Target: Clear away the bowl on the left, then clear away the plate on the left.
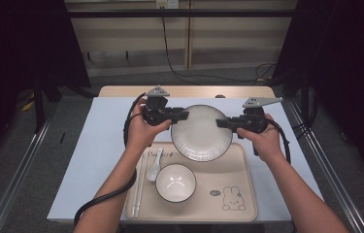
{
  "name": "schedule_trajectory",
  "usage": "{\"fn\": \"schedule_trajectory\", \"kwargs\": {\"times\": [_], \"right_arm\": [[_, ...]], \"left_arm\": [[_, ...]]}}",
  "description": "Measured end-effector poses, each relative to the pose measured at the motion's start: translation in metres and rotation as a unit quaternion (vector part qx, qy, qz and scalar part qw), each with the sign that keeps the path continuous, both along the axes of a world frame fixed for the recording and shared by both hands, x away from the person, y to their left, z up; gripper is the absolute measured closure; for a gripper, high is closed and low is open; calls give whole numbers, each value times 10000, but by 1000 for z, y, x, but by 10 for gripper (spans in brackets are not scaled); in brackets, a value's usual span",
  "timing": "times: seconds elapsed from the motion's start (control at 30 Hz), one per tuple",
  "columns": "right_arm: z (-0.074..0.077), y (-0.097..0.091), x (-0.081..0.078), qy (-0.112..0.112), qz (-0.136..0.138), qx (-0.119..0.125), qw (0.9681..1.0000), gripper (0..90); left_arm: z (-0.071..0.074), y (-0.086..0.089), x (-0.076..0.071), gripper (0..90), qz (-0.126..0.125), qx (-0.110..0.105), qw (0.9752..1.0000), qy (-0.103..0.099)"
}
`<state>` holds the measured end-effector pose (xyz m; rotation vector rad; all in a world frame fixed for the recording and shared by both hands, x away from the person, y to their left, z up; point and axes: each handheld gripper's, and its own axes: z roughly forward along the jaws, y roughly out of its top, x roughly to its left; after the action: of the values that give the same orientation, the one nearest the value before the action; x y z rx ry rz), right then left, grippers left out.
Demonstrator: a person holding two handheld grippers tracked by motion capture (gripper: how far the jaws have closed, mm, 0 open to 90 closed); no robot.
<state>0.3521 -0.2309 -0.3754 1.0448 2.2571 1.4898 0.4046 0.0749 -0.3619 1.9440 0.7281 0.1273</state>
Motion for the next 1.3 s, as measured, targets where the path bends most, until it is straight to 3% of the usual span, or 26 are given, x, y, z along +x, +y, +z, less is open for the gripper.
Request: {"fn": "schedule_trajectory", "kwargs": {"times": [0.1, 0.37, 0.47, 0.77, 0.83, 0.93, 1.1, 1.23, 1.3], "right_arm": [[0, -4, 0, 64, -56, -22, 10000, 812], [-1, -18, 3, 175, -422, 83, 9989, 811], [-1, -20, 3, 184, -470, 117, 9987, 811], [0, -26, 1, 204, -572, 93, 9981, 811], [-1, -27, 1, 239, -601, 132, 9978, 810], [-2, -28, 0, 256, -645, 118, 9975, 810], [-3, -34, 0, 297, -702, 182, 9969, 810], [-2, -36, -1, 272, -758, 137, 9967, 810], [-3, -38, -1, 285, -759, 155, 9966, 810]], "left_arm": [[-2, 1, 0, 436, 113, 37, 9998, -162], [-6, 15, 1, 269, 396, 58, 9989, -236], [-8, 22, 2, 197, 620, -47, 9981, -45], [-11, 41, -1, 111, 841, 42, 9962, -227], [-12, 46, -1, 87, 864, -18, 9961, -200], [-15, 53, -2, 56, 928, 69, 9954, -217], [-19, 62, -4, 38, 1012, -50, 9947, -160], [-24, 72, -7, 12, 905, 25, 9956, -225], [-25, 76, -9, 8, 823, -67, 9964, -207]]}}
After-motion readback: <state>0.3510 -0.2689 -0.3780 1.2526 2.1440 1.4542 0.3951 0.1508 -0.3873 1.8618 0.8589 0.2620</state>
